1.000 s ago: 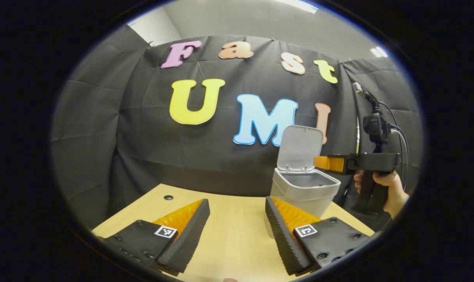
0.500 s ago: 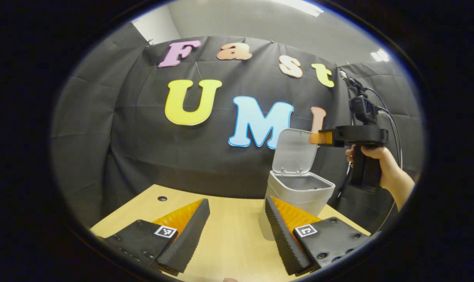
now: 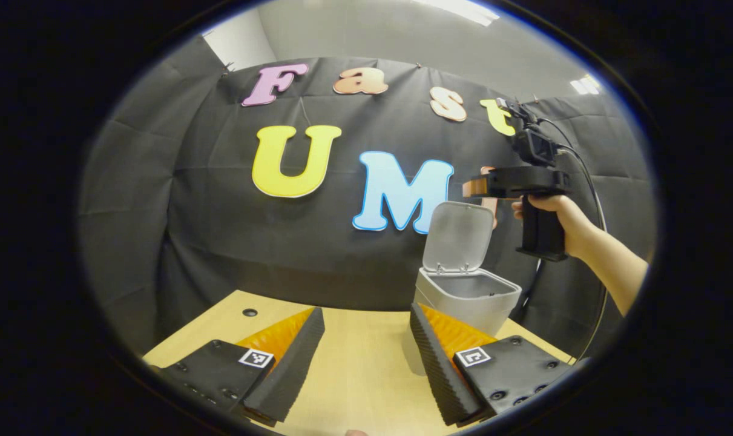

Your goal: Press the lid of the desktop garbage bin to open it, pick up the crumpled paper on the desktop and throw it into the bin, then pick up the pop can on the desktop and drop it into the bin, and finally close the garbage bin lid.

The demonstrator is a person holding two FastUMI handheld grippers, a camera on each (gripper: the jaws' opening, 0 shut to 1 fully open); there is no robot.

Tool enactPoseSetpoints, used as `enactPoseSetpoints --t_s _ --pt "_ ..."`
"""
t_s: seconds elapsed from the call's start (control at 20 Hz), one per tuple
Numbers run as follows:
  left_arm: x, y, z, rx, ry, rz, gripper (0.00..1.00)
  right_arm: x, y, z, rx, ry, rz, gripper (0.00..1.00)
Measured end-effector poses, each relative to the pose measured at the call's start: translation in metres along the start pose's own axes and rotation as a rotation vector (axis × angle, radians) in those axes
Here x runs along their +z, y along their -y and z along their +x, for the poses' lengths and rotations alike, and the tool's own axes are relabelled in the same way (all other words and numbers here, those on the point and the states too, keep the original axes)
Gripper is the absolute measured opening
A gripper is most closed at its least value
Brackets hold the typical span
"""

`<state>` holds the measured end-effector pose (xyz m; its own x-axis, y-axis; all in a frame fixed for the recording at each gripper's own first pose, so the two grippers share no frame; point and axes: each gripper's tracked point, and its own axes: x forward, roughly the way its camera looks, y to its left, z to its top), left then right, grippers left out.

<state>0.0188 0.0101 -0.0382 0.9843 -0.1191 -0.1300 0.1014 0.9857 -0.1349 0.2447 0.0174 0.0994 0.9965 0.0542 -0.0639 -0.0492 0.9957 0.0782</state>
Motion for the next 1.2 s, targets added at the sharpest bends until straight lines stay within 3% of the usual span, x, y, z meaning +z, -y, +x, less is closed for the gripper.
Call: enactPoseSetpoints --t_s 0.05,0.7,0.95,1.1,1.2 --pt "-0.001 -0.001 0.001 0.002 -0.002 -0.004 0.95 0.0 -0.002 0.005 0.004 0.002 0.005 0.84" --pt "-0.01 -0.029 -0.001 0.084 -0.01 -0.03 0.94 -0.007 0.022 0.063 -0.069 -0.015 0.094 0.87" --pt "-0.013 -0.029 0.0 0.096 -0.019 -0.043 0.96 -0.018 0.023 0.065 -0.051 -0.056 0.121 0.88" --pt "-0.013 -0.025 0.002 0.095 -0.02 -0.048 0.92 -0.02 0.021 0.063 -0.042 -0.057 0.099 0.88" --pt "-0.014 -0.02 0.002 0.091 -0.017 -0.041 0.95 -0.02 0.022 0.058 -0.035 -0.058 0.102 0.88"
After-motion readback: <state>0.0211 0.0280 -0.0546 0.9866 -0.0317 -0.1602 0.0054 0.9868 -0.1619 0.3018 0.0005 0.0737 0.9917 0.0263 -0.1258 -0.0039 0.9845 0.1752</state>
